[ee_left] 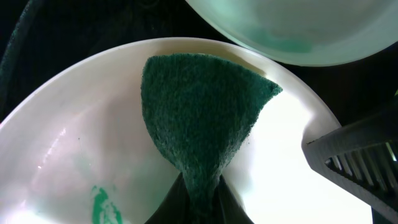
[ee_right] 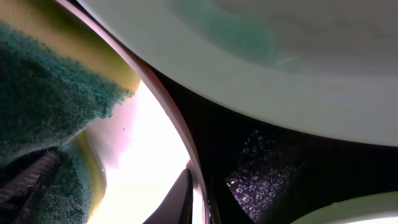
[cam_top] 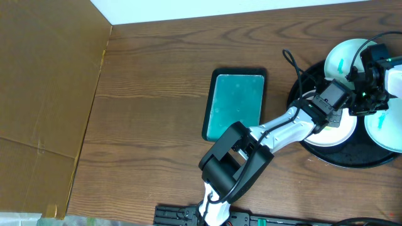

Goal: Clean dirty plates on tray and stack at the side
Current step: 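Scrub the front plate with the sponge in the left gripper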

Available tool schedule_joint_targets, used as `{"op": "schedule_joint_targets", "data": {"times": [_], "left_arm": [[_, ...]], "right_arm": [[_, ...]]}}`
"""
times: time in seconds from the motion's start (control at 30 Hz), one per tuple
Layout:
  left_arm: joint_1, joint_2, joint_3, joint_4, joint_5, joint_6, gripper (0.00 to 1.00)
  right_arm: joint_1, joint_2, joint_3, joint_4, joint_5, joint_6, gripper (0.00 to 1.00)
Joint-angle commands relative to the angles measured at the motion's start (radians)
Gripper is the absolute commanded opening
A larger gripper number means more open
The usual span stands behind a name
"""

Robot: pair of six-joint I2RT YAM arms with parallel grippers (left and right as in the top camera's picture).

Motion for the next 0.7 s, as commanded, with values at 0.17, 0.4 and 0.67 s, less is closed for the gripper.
{"op": "schedule_joint_targets", "data": {"times": [0.17, 0.4, 0.67], "left_arm": [[0.018, -0.04, 0.003, -0.058, -0.02, -0.137, 0.07], [0.041, -0.087, 0.003, -0.067, 0.094, -0.39, 0.07], [0.04, 0.006, 0.002, -0.01, 0.106, -0.412, 0.07]], "right_arm": [[0.004, 0.014, -0.008, 0.006, 0.002, -0.005, 0.07], [0.004, 0.014, -0.008, 0.008, 0.002, -0.005, 0.07], [0.004, 0.014, -0.008, 0.008, 0.002, -0.005, 0.07]]}}
